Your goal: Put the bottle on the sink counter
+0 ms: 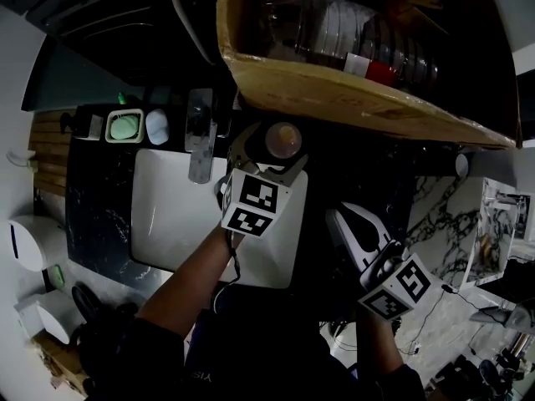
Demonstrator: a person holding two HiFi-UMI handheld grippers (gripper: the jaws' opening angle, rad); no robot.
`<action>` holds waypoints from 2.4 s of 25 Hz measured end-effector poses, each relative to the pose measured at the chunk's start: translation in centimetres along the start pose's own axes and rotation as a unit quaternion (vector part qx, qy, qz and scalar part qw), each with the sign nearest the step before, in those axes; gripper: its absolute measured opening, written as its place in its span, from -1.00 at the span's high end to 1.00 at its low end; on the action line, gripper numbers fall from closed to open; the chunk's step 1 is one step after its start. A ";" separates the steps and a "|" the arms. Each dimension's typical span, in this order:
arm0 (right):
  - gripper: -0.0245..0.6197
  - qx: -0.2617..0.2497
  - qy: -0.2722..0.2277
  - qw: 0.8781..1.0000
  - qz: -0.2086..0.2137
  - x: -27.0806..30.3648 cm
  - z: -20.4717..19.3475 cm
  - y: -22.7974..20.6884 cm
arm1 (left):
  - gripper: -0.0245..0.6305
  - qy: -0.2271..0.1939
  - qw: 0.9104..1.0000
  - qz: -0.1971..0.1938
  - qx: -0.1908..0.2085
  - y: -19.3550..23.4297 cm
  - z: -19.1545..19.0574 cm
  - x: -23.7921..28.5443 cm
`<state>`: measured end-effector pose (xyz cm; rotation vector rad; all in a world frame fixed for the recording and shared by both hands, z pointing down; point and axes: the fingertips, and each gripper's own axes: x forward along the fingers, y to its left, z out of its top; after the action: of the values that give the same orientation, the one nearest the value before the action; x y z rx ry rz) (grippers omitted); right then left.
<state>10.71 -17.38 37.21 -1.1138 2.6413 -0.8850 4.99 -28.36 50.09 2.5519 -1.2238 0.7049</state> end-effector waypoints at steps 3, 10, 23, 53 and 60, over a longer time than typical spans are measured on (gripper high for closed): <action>0.84 -0.008 -0.001 1.000 -0.001 0.0 0.1 0.5 | -0.28 -0.013 1.000 -0.001 -0.010 -0.1 0.8 -1.3; 0.84 -0.023 -0.013 1.000 0.000 0.3 1.1 2.4 | -0.27 -0.043 0.999 -0.016 -0.021 -0.8 3.1 -5.2; 0.84 -0.060 -0.037 0.997 -0.006 0.7 2.6 7.5 | -0.01 -0.081 0.994 -0.069 -0.014 -1.9 4.6 -12.9; 0.84 -0.093 -0.057 0.994 -0.012 0.1 1.4 16.5 | 0.84 -0.117 0.986 -0.116 0.015 -2.1 3.8 -25.9; 0.84 -0.095 -0.050 0.994 -0.004 0.5 0.7 17.4 | 0.89 -0.124 0.986 -0.110 0.013 -1.6 4.4 -26.7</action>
<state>-0.03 -8.46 26.84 -1.1762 2.6843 -0.5717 -6.67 -11.13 32.70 2.8054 -0.9777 0.3674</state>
